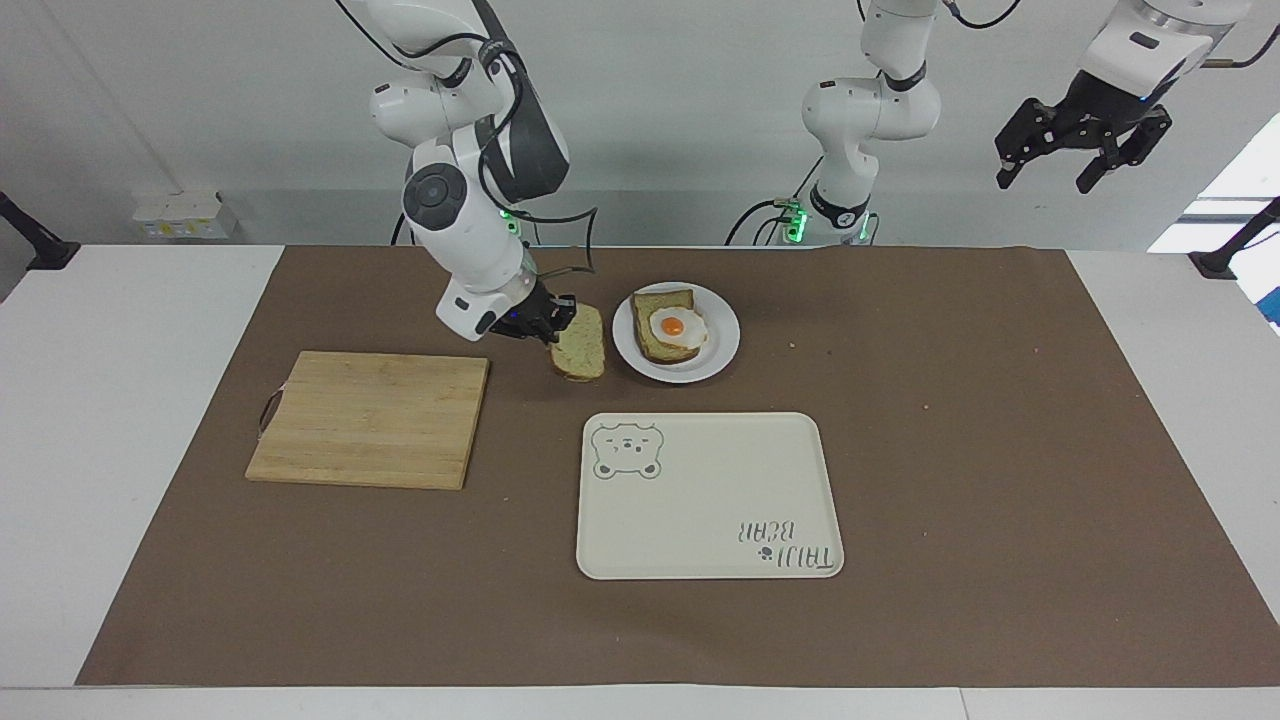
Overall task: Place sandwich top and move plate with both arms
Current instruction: 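Carry the bread with the right gripper and lay it on the egg toast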
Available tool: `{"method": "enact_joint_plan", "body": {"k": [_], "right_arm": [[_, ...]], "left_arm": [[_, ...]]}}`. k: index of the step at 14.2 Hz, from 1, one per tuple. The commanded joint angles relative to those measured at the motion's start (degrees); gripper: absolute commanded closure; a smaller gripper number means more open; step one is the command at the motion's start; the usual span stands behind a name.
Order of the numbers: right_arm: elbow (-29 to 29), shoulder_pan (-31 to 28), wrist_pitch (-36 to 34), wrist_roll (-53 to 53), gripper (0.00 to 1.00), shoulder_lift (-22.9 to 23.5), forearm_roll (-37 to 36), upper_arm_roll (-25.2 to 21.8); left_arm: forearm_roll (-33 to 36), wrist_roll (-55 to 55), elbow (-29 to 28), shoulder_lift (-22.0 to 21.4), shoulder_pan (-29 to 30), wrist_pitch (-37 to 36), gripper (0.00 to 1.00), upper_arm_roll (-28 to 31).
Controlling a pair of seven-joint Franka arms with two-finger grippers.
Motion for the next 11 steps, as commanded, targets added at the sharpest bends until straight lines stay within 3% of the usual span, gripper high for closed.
{"method": "enact_joint_plan", "body": {"k": [1, 3, 11], "right_arm": [[-1.71, 5.59, 4.77, 6.63, 1.0, -0.8, 3.58, -0.2], [-2.14, 8.94, 8.82, 10.07, 1.0, -0.1, 3.68, -0.2], [-4.69, 16.16, 8.66, 14.22, 1.0, -1.58, 7.37, -0.02]], "left_arm": [[0.47, -0.22, -1.08, -1.22, -0.61, -0.53, 0.0, 0.2], [0.47, -0.14, -1.17, -1.22, -0.61, -0.53, 0.0, 0.2], [0.47, -0.14, -1.17, -1.22, -0.61, -0.62, 0.0, 0.2]]}}
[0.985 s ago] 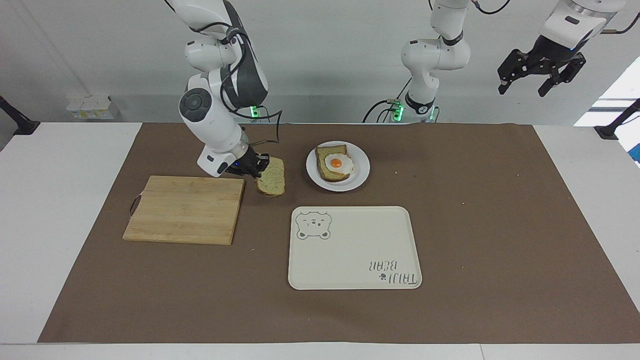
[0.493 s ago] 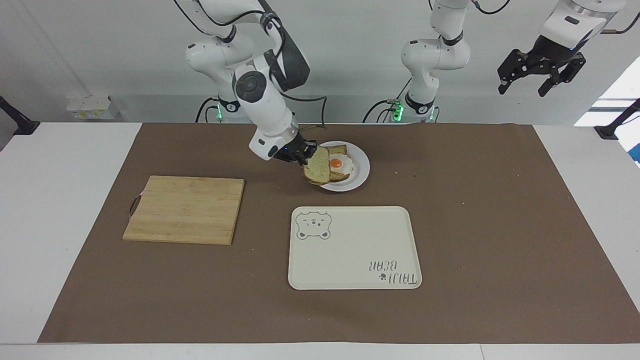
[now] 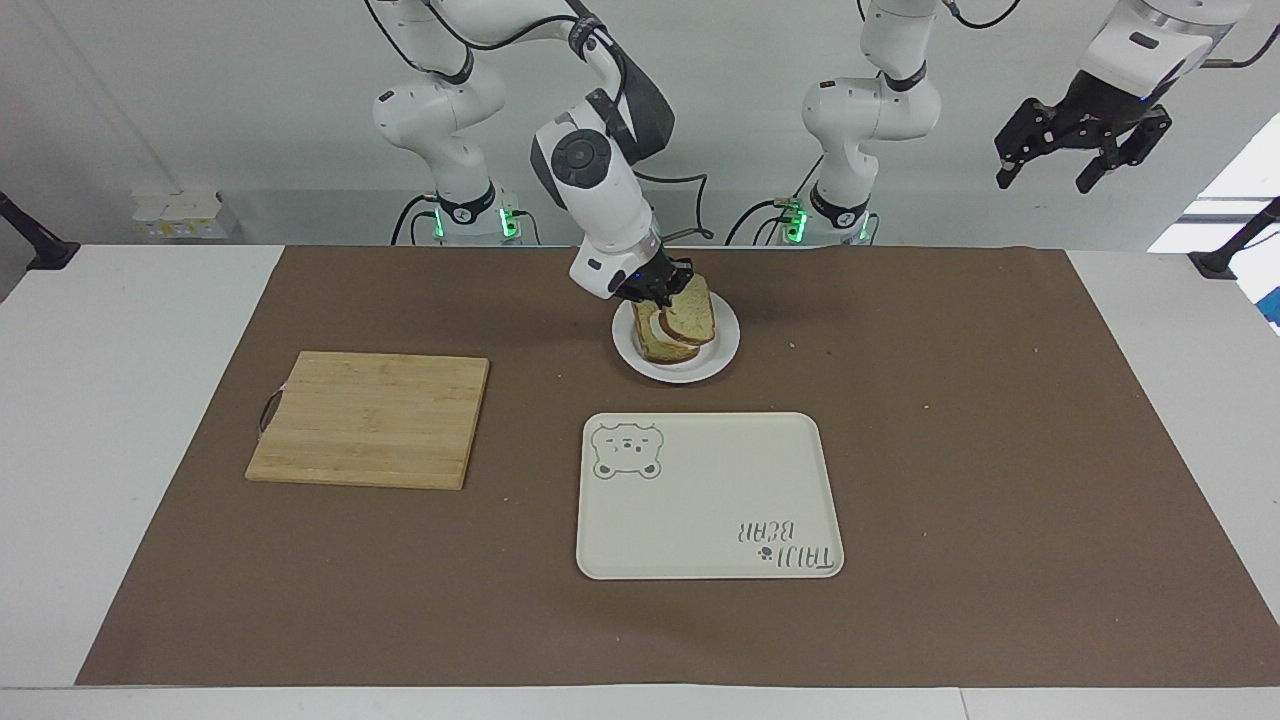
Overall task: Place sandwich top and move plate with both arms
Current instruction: 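Carry the bread with the right gripper and lay it on the egg toast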
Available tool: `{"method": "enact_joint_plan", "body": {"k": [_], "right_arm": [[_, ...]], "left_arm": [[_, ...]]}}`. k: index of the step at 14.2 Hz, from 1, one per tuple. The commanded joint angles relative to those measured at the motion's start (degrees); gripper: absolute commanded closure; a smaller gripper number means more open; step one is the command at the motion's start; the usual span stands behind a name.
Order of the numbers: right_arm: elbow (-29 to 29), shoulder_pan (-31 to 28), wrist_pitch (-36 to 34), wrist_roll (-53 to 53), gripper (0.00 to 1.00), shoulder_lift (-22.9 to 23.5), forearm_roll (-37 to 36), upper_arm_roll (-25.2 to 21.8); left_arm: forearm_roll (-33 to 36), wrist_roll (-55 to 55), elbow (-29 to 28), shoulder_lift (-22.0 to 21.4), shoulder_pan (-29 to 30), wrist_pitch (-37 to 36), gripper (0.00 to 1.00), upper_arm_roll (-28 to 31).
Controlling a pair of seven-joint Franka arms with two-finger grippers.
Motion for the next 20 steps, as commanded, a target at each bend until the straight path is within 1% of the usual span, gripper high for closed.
{"method": "enact_joint_plan", "body": {"k": [1, 6, 11, 13, 14, 16, 18, 20], "right_arm": [[-3.4, 0.52, 0.69, 0.62, 1.0, -2.22, 1.57, -0.16], [-4.56, 0.52, 1.75, -0.09, 1.0, -0.9, 1.57, -0.16], [-6.05, 2.19, 8.5, 0.09, 1.0, 2.43, 1.48, -0.16], [-6.05, 2.19, 8.43, -0.35, 1.0, 2.79, 1.48, -0.16], [-5.96, 2.19, 8.25, -0.53, 0.9, 2.79, 1.48, -0.16], [-5.44, 1.67, 8.16, -1.49, 0.0, 3.23, 1.39, -0.25], [-4.73, 0.88, 8.17, -1.41, 0.0, 3.15, 0.87, -0.69], [-3.6, -2.01, 8.08, -1.58, 0.0, 2.79, 0.43, -0.78]], "left_arm": [[0.47, -0.14, -1.16, -1.22, -0.61, -0.66, 0.0, 0.2], [0.47, -0.14, -1.16, -1.22, -0.61, -0.83, 0.0, 0.2], [0.47, -0.22, -1.16, -1.22, -0.61, -0.92, 0.0, 0.2], [0.47, -0.14, -1.16, -1.22, -0.61, -0.92, 0.0, 0.2], [0.47, -0.14, -1.16, -1.22, -0.61, -0.92, 0.0, 0.2], [0.47, -0.23, -1.16, -1.22, -0.61, -1.09, 0.0, 0.2], [0.47, -0.23, -1.16, -1.22, -0.61, -1.1, 0.0, 0.2], [0.47, -0.14, -1.16, -1.22, -0.61, -1.1, 0.0, 0.2]]}}
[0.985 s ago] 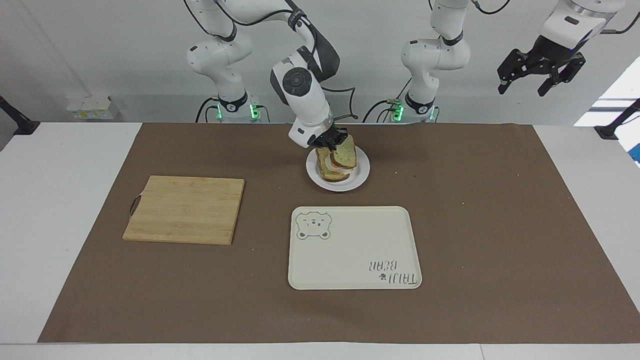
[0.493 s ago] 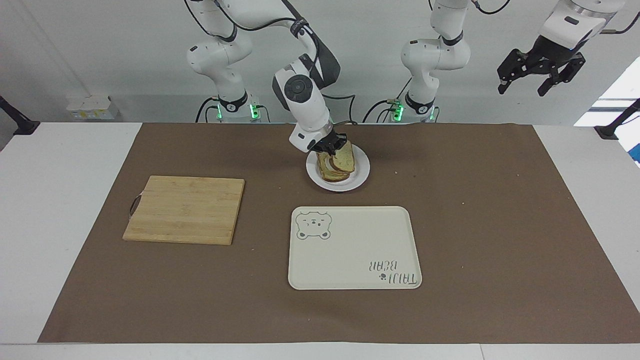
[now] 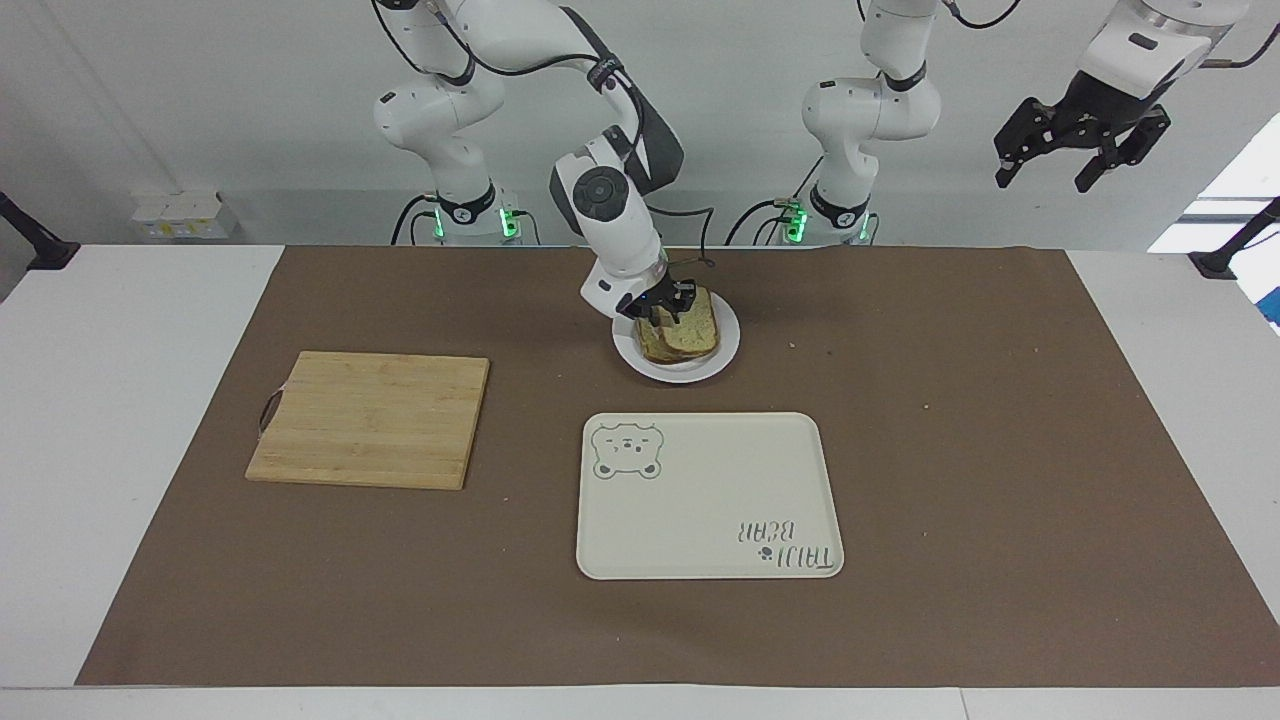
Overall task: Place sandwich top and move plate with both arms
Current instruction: 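Carry the bread with the right gripper and lay it on the egg toast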
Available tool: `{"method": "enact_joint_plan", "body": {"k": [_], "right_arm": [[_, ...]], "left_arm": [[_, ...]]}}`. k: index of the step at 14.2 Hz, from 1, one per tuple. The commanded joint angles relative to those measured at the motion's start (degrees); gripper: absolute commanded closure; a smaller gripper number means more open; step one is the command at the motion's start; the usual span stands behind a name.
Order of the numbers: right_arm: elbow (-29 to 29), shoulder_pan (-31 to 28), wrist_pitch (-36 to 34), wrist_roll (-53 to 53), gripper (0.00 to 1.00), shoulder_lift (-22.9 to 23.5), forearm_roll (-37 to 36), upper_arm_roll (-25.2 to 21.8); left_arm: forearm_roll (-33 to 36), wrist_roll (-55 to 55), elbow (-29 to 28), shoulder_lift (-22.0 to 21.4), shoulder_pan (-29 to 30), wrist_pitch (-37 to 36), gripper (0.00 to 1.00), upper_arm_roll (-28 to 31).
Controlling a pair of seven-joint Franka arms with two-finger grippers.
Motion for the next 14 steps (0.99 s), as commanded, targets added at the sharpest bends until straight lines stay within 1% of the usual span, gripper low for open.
{"method": "enact_joint_plan", "body": {"k": [1, 6, 9, 11, 14], "right_arm": [[1.63, -4.05, -0.15, -1.93, 0.0, -0.41, -0.02, 0.0], [2.86, -8.71, -1.02, -1.84, 0.0, -2.17, -10.46, -0.08], [2.95, -13.01, -3.39, -2.98, 0.0, -4.97, -15.92, -0.08], [3.82, -15.91, -6.63, -5.87, 0.0, -6.21, -16.46, -0.08], [7.86, -19.43, -15.41, -10.79, 0.0, -6.3, -16.46, -0.17]], "left_arm": [[0.47, -0.14, -1.08, -1.22, -0.61, -0.6, 0.0, 0.2], [0.47, -0.49, -1.08, -1.22, -0.52, -0.43, 0.0, 0.38], [0.47, -0.49, -1.08, -1.22, 0.01, -0.43, 0.0, 0.38], [0.47, -0.32, -1.08, -1.22, 0.01, -0.51, 0.0, 0.38], [0.47, -0.84, -1.17, -1.22, -0.52, -0.51, 0.0, 0.29]]}}
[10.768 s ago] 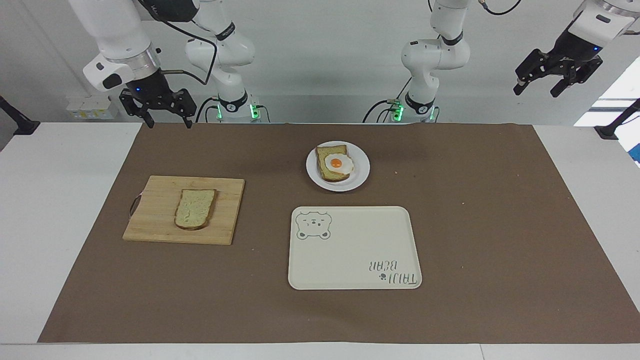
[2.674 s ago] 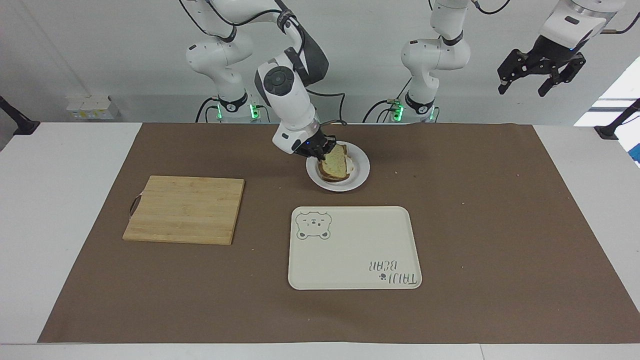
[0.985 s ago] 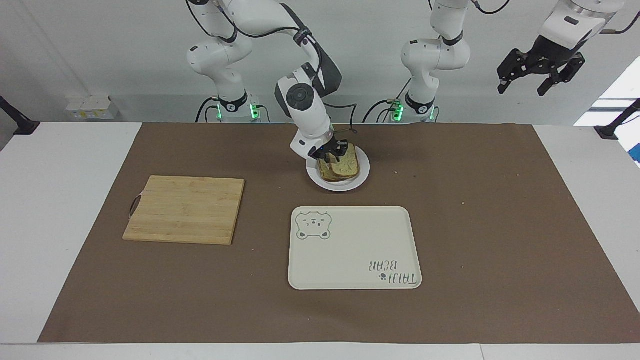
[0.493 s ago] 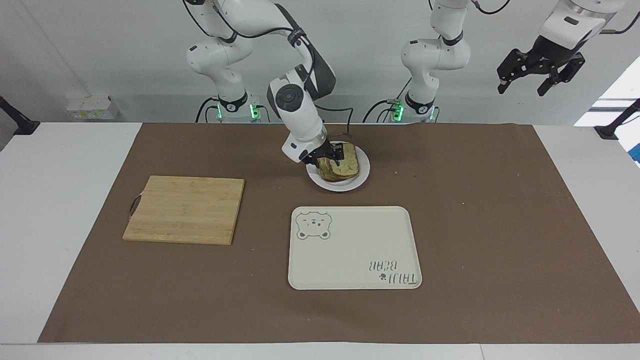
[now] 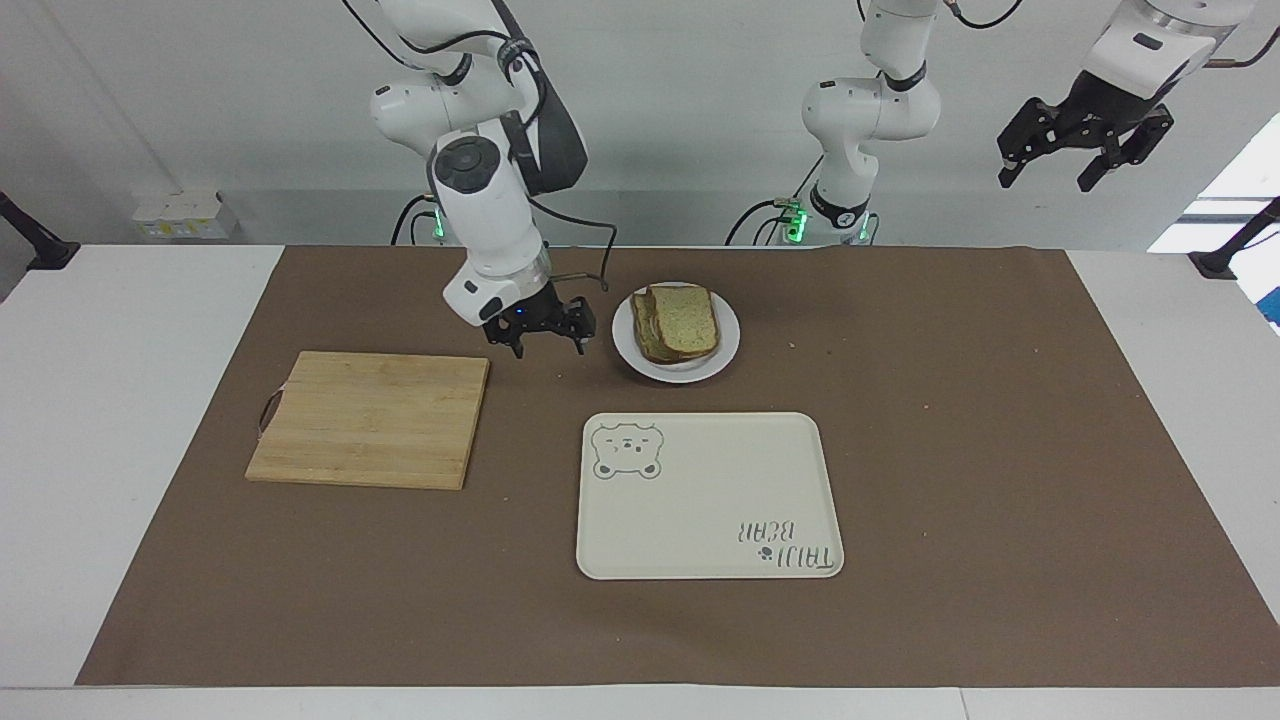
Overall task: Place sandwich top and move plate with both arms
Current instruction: 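Carry the bread with the right gripper and lay it on the egg toast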
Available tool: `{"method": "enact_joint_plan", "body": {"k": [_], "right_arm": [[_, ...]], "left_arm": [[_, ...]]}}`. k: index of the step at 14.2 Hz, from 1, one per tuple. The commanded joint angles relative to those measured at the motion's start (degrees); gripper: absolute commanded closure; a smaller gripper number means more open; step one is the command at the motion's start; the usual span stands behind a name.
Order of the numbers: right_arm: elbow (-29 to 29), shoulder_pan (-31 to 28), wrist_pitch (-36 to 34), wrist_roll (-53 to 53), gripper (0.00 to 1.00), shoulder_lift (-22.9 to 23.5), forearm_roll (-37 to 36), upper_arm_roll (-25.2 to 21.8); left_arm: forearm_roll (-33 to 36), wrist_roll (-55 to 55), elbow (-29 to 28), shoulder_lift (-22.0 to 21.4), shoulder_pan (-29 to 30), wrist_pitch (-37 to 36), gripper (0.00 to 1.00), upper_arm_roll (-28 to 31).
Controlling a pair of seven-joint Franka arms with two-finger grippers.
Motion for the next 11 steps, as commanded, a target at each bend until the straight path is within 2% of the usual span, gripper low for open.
{"method": "enact_joint_plan", "body": {"k": [1, 6, 11], "right_arm": [[3.48, -3.28, -7.01, -3.57, 0.0, -0.57, -1.11, 0.45], [3.84, -8.99, -16.07, -3.67, 0.0, -4.78, -1.11, 0.45], [4.1, -15.15, -20.03, -3.67, 0.0, -8.03, -1.11, 0.37]], "left_arm": [[0.38, -0.81, -1.16, -1.22, -0.58, -0.33, 0.0, 0.0], [-2.86, -0.81, -2.13, -1.57, -0.58, -0.07, 0.0, 0.0], [-7.87, -0.38, -10.37, -5.96, -0.58, 5.28, 0.0, 0.0]]}}
